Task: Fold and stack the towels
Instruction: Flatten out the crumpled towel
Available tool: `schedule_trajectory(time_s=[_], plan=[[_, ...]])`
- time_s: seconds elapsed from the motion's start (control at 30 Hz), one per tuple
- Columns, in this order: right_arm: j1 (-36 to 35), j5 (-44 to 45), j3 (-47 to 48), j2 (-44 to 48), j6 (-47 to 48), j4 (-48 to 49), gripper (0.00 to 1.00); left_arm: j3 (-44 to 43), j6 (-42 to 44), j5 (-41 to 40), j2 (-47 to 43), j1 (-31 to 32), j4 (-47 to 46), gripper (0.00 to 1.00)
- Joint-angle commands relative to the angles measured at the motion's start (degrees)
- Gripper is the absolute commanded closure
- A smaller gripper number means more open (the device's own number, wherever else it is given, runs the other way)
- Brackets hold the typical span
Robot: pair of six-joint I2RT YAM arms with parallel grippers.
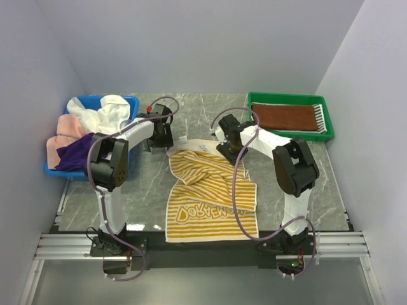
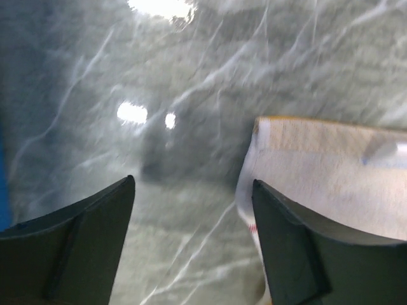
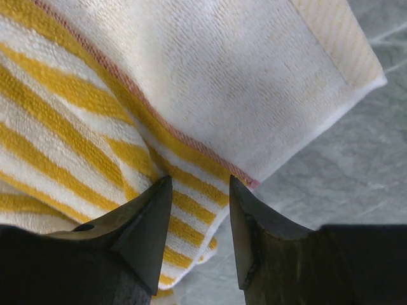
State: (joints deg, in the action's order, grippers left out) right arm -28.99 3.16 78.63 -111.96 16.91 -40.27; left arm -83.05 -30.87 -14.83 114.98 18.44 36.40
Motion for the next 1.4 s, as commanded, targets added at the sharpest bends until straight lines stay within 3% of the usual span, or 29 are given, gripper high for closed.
schedule_trajectory(time_s=[0.0,0.07,0.17,0.27,0.43,0.63,1.37], plan=[[2.18,-2.97,3.54,5.87,1.1,-0.34,0.48,-1.59,2.39,0.94,-7.21,-0.07,3.06,0.18],[3.68,-2.89,5.3,5.53,2.07,0.8,0.46,-1.07,3.97,1.99,-8.8,-0.07,2.71,0.13],[5.96,-2.98,8.9,2.81,3.13,1.42,0.32,2.08,6.08,3.75,-12.58,-0.15,1.57,0.03],[7.89,-5.53,12.14,-0.18,4.27,1.43,0.3,5.77,7.84,5.42,-16.62,-0.16,-0.45,0.01],[9.22,-7.99,18.12,-5.89,6.82,-0.15,0.38,10.79,10.13,5.43,-22.42,-0.24,-4.58,0.01],[10.18,-9.75,19.72,-9.24,6.91,-1.65,0.48,12.03,10.74,4.11,-21.82,-0.16,-5.55,0.01],[10.54,-6.85,20.16,-13.8,5.59,0.72,0.5,11.42,10.66,5.86,-20.85,-0.16,-5.47,0.01]])
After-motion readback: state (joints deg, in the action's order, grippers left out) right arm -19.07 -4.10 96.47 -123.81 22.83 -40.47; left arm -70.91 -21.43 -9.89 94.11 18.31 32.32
